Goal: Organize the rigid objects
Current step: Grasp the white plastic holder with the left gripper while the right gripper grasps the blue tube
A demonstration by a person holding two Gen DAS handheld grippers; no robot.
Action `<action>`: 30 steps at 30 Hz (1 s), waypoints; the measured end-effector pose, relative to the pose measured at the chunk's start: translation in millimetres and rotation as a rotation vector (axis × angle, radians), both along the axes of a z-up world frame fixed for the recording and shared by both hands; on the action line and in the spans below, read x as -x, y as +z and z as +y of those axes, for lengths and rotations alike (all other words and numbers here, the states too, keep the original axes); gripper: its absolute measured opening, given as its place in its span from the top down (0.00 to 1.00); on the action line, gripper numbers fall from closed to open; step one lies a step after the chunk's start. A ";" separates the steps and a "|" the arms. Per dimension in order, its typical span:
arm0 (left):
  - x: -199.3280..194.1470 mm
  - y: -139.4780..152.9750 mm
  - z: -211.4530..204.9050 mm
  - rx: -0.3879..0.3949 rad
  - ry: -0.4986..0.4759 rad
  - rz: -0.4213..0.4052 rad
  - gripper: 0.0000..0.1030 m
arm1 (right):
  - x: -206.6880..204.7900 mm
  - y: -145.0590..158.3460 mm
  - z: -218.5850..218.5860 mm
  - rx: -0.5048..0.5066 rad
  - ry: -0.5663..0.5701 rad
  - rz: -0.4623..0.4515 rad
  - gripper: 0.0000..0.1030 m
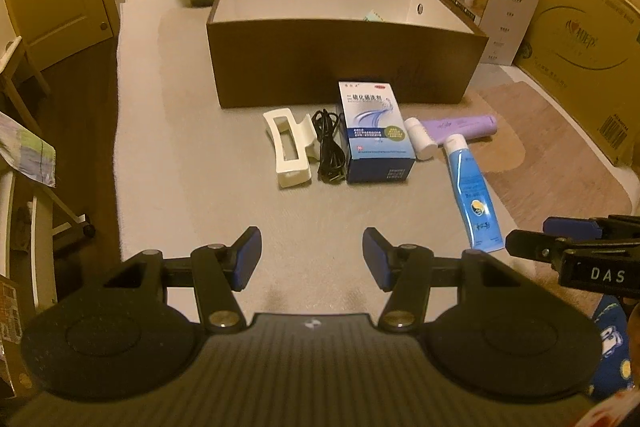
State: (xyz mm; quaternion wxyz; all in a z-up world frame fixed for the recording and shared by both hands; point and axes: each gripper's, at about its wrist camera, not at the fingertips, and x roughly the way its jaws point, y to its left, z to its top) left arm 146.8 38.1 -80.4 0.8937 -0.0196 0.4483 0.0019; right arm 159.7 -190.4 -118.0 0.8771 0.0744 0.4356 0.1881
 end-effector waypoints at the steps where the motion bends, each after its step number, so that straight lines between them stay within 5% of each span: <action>1: -1.7 -3.2 0.3 0.000 0.000 0.003 0.48 | -2.0 -2.7 -0.5 0.002 -0.006 0.006 0.42; 30: -94.2 -53.8 18.7 -0.033 -0.011 -0.024 0.49 | -90.5 -54.4 6.2 0.066 -0.096 -0.001 0.44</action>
